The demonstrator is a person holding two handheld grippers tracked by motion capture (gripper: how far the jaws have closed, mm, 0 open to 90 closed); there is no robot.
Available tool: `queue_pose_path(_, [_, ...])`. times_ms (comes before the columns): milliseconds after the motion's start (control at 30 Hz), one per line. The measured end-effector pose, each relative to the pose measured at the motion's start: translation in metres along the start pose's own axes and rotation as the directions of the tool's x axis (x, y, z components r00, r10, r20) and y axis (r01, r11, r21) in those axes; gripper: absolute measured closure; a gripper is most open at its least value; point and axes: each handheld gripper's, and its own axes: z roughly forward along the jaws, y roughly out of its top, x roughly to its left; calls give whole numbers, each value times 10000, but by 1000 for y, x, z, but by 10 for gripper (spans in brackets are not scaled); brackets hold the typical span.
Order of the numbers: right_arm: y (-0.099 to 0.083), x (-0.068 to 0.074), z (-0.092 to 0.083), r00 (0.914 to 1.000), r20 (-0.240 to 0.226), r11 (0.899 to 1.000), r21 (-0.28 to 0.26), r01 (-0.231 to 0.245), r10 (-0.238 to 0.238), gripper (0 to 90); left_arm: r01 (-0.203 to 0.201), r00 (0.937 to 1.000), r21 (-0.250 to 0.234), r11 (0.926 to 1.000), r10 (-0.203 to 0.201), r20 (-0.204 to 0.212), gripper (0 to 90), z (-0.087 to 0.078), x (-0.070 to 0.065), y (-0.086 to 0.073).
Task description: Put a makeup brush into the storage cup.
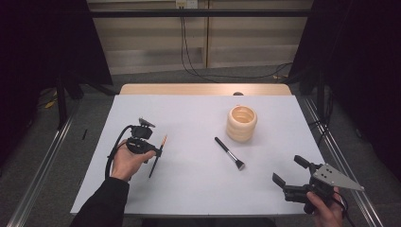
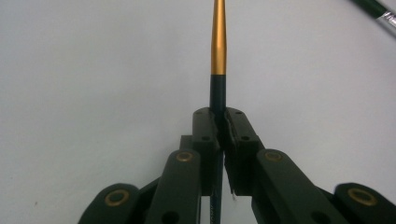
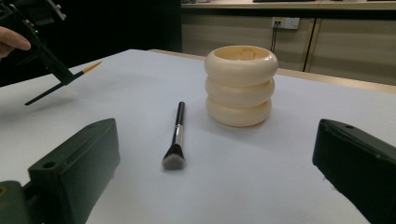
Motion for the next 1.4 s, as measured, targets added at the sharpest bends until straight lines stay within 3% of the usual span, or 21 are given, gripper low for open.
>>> queue_pose_path(233, [0,0,0,10000,10,10000,6,-26,26,2,-160,9998,-1651,9861,180,105,841,-11,-3,-9])
queue_pose_path(433, [0,0,0,10000,4,10000,10,-27,27,1,-306,9989,-2959,9547,401,260,841,-22,-4,-16])
queue_pose_path(467, [0,0,0,10000,24,10000,-15,-16,17,2,-420,9982,-3327,9421,535,255,841,-27,-5,-18])
queue_pose_path(500, [0,0,0,10000,23,10000,-9,-12,12,2,-420,9982,-3327,9421,535,255,841,-27,-5,-18])
queue_pose_path(533, [0,0,0,10000,27,10000,-4,-12,12,1,-514,9977,-3732,9263,638,209,841,-30,-6,-20])
queue_pose_path(567, [0,0,0,10000,14,10000,9,-35,35,2,-514,9977,-3732,9263,638,209,841,-30,-6,-20])
queue_pose_path(600, [0,0,0,10000,22,10000,-9,-21,21,1,-621,9963,-4140,9081,808,279,841,-34,-8,-23])
queue_pose_path(667, [0,0,0,10000,5,10000,22,-48,48,2,-645,9958,-4532,8891,866,282,841,-37,-10,-24])
queue_pose_path(700, [0,0,0,10000,5,10000,21,-44,44,2,-645,9958,-4532,8891,866,282,841,-37,-10,-24])
queue_pose_path(733, [0,0,0,10000,15,10000,16,-34,34,2,-724,9946,-4917,8677,996,294,841,-39,-11,-26])
queue_pose_path(800, [0,0,0,10000,2,10000,19,-46,46,2,-828,9939,-5270,8458,1090,189,841,-41,-13,-29])
queue_pose_path(833, [0,0,0,10000,2,10000,19,-46,46,2,-828,9939,-5270,8458,1090,189,841,-41,-13,-29])
queue_pose_path(867, [0,0,0,10000,7,10000,7,-32,32,2,-886,9932,-5590,8244,1154,127,841,-42,-15,-32])
queue_pose_path(933, [0,0,0,10000,-1,10000,-6,-21,21,2,-946,9917,-5915,8007,1275,140,841,-44,-17,-35])
queue_pose_path(967, [0,0,0,10000,-1,10000,-6,-21,21,2,-946,9917,-5915,8007,1275,140,841,-44,-17,-35])
queue_pose_path(1033, [0,0,0,10000,0,10000,3,-35,35,1,-969,9904,-6145,7830,1371,185,841,-46,-18,-37])
queue_pose_path(1067, [0,0,0,10000,0,10000,16,-46,46,1,-1009,9896,-6357,7653,1430,150,841,-49,-21,-40])
queue_pose_path(1200, [0,1,0,10000,8,10000,19,-73,73,1,-1017,9890,-6664,7387,1476,126,841,-53,-24,-44])
queue_pose_path(1233, [0,1,0,10000,41,10000,37,-78,78,2,-1070,9879,-6844,7212,1547,87,841,-55,-25,-46])
queue_pose_path(1367, [0,1,0,10000,29,10000,20,-73,73,2,-822,9893,-7007,7087,1428,285,841,-55,-24,-48])
queue_pose_path(1400, [0,1,0,10000,-23,10000,20,-66,66,1,-823,9889,-6954,7139,1450,318,841,-56,-23,-49])
